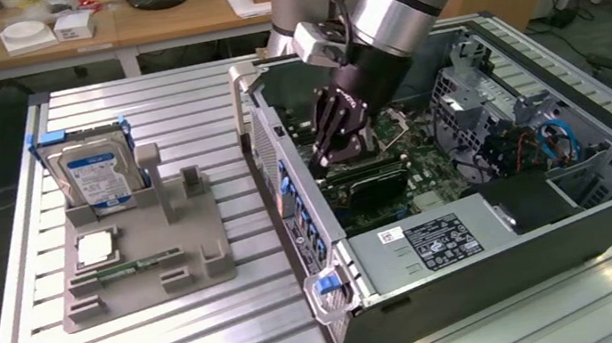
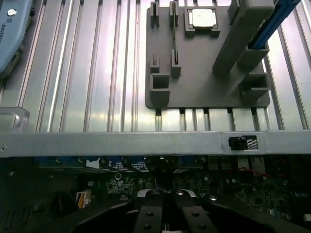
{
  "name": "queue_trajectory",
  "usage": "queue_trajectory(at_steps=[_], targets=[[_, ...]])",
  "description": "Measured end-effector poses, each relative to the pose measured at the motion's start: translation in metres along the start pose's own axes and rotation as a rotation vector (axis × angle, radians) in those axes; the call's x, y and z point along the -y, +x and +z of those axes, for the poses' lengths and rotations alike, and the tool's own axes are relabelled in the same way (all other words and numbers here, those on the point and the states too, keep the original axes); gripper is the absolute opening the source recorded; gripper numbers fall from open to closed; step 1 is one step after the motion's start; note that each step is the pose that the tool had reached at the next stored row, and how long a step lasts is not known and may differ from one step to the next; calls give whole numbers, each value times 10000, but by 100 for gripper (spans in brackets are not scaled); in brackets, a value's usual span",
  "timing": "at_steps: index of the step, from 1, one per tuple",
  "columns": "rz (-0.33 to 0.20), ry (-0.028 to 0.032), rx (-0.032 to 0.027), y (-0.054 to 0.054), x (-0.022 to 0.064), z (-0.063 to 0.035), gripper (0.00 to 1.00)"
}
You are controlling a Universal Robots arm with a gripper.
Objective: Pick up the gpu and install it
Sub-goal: 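Press down on the gpu until it lock into place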
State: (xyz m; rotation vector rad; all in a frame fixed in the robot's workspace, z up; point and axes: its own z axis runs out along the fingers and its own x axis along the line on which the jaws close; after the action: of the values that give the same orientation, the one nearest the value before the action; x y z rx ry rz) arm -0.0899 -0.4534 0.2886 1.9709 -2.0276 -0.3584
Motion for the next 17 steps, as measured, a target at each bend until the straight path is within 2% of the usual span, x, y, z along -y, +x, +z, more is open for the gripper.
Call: queue_trajectory(at_steps=[7, 11, 13, 14, 15, 17], targets=[[-1, 912, 23, -1, 6, 14, 10], [9, 1499, 39, -1, 7, 18, 10], [13, 1755, 47, -1, 8, 20, 10], [15, 1854, 53, -2, 9, 23, 10], [16, 1905, 54, -2, 11, 26, 10], [15, 1906, 52, -2, 11, 26, 10]])
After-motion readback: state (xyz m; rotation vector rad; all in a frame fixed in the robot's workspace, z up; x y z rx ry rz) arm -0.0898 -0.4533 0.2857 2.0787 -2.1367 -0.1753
